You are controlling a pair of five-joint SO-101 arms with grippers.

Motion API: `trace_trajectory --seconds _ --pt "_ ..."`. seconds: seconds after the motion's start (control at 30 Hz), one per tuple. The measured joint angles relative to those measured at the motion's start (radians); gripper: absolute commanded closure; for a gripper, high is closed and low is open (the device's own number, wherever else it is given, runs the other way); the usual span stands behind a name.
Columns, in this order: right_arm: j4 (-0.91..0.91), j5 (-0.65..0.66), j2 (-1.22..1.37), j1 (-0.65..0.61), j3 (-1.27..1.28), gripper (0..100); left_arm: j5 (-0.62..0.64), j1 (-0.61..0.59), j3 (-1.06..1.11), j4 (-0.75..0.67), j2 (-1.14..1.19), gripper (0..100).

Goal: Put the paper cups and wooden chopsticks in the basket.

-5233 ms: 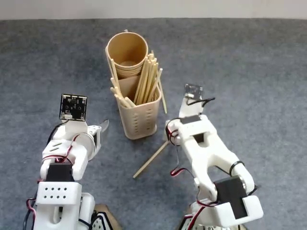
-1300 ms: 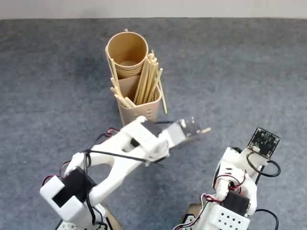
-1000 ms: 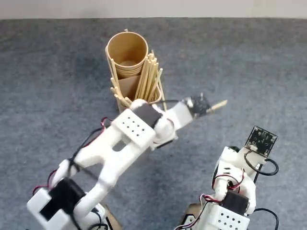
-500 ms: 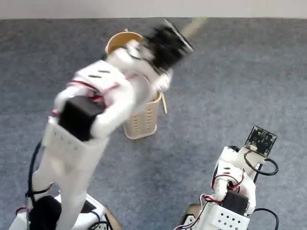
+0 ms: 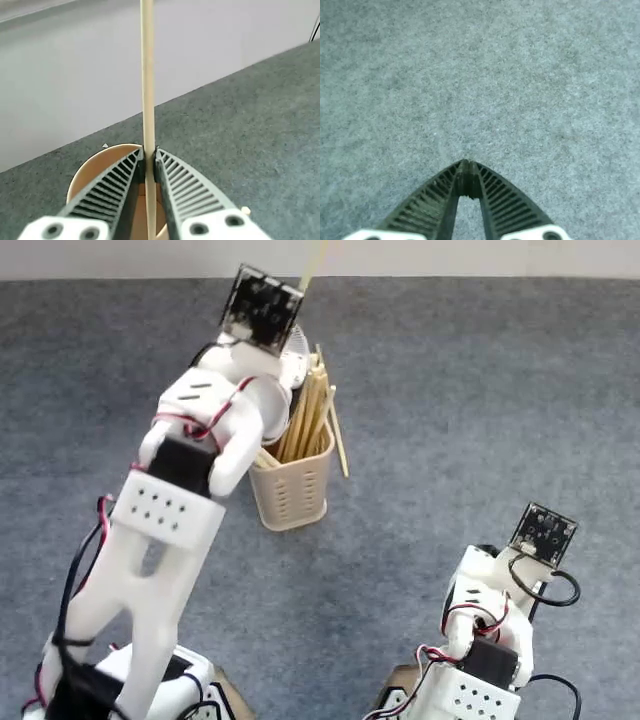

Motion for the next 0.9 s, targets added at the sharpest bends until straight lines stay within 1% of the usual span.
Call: trace_trajectory --seconds 0.17,0.3,0.53,0.73,0.77,0.9 --pt "0.0 0.0 0.0 0.0 0.0 99.2 0.008 0.0 0.13 -0.018 -0.166 100" --pt "0.0 0.0 0.0 0.0 0.0 99.2 0.011 0.005 0.147 -0.009 -0.253 100" --pt "0.0 0.0 0.0 0.0 0.0 99.2 0.011 0.003 0.149 -0.009 -0.27 100" --pt "0.0 0.0 0.0 0.0 0.0 99.2 0.009 0.005 0.233 -0.009 -0.27 99" --pt "0.0 0.0 0.0 0.0 0.0 99.2 0.009 0.005 0.247 -0.009 -0.27 98" --pt "0.0 0.0 0.0 0.0 0.0 99.2 0.009 0.005 0.299 -0.012 -0.27 86"
